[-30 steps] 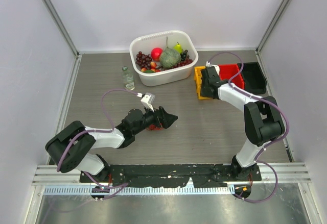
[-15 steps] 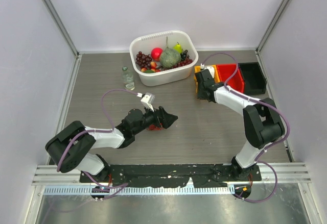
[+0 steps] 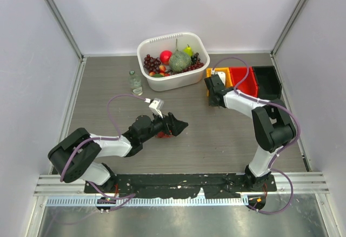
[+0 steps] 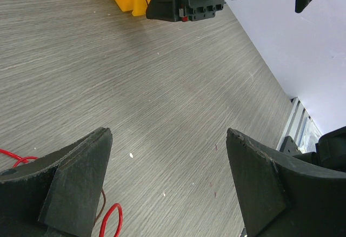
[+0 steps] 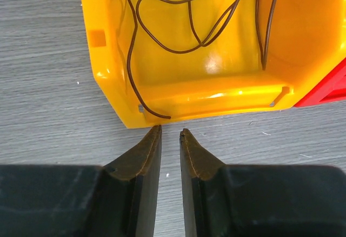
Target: Untangle the cables
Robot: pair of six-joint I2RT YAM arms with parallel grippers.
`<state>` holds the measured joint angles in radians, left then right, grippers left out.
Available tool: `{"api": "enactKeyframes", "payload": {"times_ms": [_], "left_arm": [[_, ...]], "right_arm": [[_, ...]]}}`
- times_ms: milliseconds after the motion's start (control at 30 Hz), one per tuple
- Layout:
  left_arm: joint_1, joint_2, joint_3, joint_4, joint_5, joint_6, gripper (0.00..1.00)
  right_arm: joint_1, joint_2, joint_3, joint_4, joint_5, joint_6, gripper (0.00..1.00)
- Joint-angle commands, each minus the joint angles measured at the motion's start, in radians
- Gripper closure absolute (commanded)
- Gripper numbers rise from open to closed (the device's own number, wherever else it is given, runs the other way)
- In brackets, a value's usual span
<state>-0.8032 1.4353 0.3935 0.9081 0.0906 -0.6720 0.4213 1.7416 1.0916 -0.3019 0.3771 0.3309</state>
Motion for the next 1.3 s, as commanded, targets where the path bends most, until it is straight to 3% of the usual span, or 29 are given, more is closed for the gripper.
{"api": "enactKeyframes", "payload": {"times_ms": [0,600,767,867,1033,1133,1267], "left_arm": [[0.001,-0.009,0.011,0.034,-0.009,0.018,0.1],[0.001,-0.027,0.004,0.035,-0.017,0.023,0.1],[0.001,-0.183,-0.05,-0.023,-0.116,0.084,0.1],[-0.004,-0.333,-0.083,-0.135,-0.189,0.106,0.1],[-0.002,-0.574,-0.128,-0.374,-0.346,0.057,0.09],[-0.001,-0.607,-0.102,-0.595,-0.459,-0.078,0.06],[0.001,-0.561,-0.145,-0.543,-0.413,-0.15,0.04]], "right_arm": [[-0.003,0.016,0.059,0.046,0.071,-0.012,0.75],[-0.027,0.021,0.171,0.055,0.154,0.0,0.76],[-0.021,-0.068,0.143,0.004,0.066,0.048,0.66],[0.036,-0.176,0.067,-0.035,0.051,0.062,0.53],[0.212,-0.313,-0.064,0.009,-0.127,0.08,0.36],[0.313,-0.327,-0.111,0.093,-0.275,0.102,0.34],[0.427,-0.297,-0.144,0.219,-0.362,0.152,0.36]]}}
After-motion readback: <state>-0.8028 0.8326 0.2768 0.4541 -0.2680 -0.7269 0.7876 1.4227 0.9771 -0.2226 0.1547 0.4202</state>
